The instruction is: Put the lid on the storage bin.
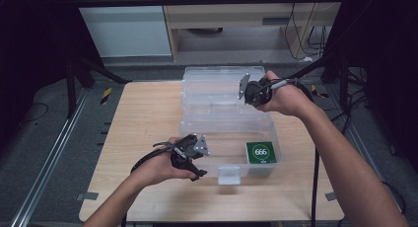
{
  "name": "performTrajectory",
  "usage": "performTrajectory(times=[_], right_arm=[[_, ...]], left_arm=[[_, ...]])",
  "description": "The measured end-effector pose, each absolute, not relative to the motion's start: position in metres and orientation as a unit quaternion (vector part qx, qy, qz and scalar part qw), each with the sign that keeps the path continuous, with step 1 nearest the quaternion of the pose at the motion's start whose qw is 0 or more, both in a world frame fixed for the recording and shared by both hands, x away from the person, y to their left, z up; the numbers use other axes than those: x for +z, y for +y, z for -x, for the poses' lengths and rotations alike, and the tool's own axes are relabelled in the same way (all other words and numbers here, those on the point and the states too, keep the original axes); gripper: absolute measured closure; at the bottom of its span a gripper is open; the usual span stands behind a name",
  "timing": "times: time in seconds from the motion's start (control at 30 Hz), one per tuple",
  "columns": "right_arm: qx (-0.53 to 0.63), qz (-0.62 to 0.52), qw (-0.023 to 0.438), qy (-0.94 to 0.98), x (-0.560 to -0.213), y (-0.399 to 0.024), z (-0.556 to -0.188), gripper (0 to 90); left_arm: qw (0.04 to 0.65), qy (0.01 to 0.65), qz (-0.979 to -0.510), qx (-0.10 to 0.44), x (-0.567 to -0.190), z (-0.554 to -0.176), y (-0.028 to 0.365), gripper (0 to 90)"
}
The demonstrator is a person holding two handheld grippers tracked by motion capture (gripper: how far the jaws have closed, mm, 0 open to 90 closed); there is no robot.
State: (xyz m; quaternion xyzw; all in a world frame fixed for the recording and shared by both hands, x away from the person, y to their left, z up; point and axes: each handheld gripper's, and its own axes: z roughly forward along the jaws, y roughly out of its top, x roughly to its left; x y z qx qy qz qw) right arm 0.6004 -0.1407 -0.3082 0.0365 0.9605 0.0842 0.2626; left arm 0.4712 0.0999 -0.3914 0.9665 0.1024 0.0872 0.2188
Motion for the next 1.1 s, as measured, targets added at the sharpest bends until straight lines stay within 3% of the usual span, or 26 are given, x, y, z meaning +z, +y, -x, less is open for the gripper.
performTrajectory(times=[0.43,0.73,1.1], right_arm=[[0.094,-0.046,0.266,0.958,-0.311,-0.142,-0.6,77.2],[0.091,-0.044,0.262,0.96,-0.311,-0.141,-0.601,78.2],[0.077,-0.03,0.257,0.963,-0.308,-0.137,-0.598,81.8]], left_arm=[[0.191,0.078,-0.976,0.067,-0.401,-0.472,0.095,61.6],[0.198,0.08,-0.975,0.062,-0.404,-0.476,0.093,77.6],[0.202,0.084,-0.973,0.073,-0.405,-0.473,0.093,80.4]])
